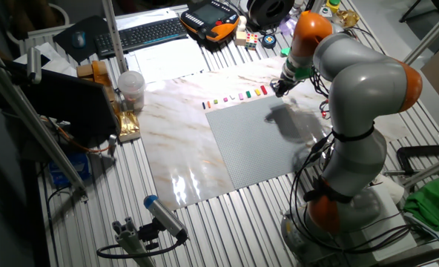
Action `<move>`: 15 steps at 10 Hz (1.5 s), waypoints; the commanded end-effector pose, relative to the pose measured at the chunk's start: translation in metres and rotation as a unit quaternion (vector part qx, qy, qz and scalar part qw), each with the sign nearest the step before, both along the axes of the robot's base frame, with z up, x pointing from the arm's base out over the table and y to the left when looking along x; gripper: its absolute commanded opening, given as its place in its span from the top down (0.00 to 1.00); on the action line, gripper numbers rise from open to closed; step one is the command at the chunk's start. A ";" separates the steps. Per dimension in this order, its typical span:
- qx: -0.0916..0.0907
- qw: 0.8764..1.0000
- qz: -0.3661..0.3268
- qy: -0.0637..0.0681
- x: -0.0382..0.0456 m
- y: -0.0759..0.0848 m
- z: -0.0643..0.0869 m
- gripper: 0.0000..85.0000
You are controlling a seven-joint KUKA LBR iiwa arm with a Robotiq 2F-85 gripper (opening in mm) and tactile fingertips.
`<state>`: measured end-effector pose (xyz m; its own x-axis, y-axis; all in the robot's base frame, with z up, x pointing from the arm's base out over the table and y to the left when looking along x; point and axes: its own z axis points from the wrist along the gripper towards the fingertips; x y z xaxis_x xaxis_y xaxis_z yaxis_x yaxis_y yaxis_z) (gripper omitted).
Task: Build with small Lego blocks
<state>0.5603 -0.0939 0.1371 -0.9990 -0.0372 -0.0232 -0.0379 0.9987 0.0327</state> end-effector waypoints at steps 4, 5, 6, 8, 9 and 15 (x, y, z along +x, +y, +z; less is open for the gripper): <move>-0.035 0.999 -0.020 -0.005 -0.0001 0.000 0.000 0.99; -0.029 0.999 -0.018 0.002 -0.0001 0.000 0.000 0.99; -0.026 1.000 -0.013 0.007 -0.0001 0.000 0.000 0.99; -0.041 0.999 0.001 -0.005 -0.0001 0.000 0.000 0.99; -0.037 0.999 -0.002 -0.008 -0.0001 0.000 0.000 0.99; -0.035 0.999 -0.006 -0.002 0.0235 -0.014 -0.012 0.99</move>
